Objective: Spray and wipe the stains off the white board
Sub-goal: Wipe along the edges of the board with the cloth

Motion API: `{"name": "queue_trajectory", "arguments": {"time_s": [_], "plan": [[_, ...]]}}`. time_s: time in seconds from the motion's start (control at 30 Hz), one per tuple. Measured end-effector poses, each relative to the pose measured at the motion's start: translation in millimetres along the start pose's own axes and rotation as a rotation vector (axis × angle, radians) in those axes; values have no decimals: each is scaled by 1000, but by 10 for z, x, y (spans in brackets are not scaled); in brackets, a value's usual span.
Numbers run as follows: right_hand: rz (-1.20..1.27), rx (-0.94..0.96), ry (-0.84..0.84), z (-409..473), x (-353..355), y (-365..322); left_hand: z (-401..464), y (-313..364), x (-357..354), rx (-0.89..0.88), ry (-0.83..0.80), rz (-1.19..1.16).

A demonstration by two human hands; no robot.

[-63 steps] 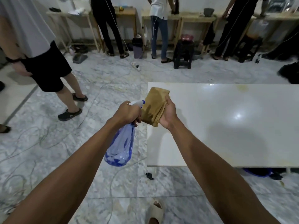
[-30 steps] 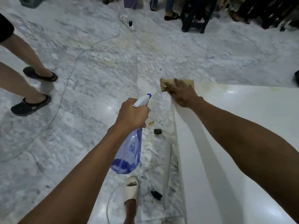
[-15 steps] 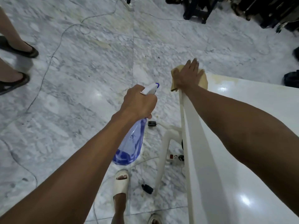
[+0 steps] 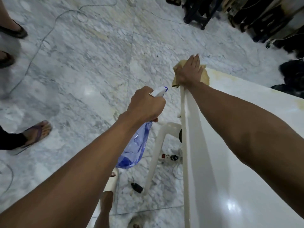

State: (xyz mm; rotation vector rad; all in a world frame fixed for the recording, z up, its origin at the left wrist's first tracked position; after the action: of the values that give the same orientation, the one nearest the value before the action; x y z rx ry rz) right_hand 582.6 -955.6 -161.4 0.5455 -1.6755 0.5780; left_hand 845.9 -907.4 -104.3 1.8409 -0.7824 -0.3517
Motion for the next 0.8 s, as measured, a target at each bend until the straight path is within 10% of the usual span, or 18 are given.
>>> {"name": "queue_trajectory", "arguments": {"time_s": [0.8], "plan": [[18, 90, 0, -2553, -278, 965, -1824, -781, -729, 50, 61, 28]]}}
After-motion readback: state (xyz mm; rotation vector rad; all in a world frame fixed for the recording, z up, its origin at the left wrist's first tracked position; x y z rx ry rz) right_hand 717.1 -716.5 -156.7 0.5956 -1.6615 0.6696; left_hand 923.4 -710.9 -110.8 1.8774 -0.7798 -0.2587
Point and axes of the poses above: each hand's wrist, its own z-axis towards the middle knuckle, its own x-axis out of the back of the hand, y = z × x, the point moved 2 cm from there along z, towards the middle knuckle, and after that the axes turned 4 degrees about -x, right-handed, at the moved point
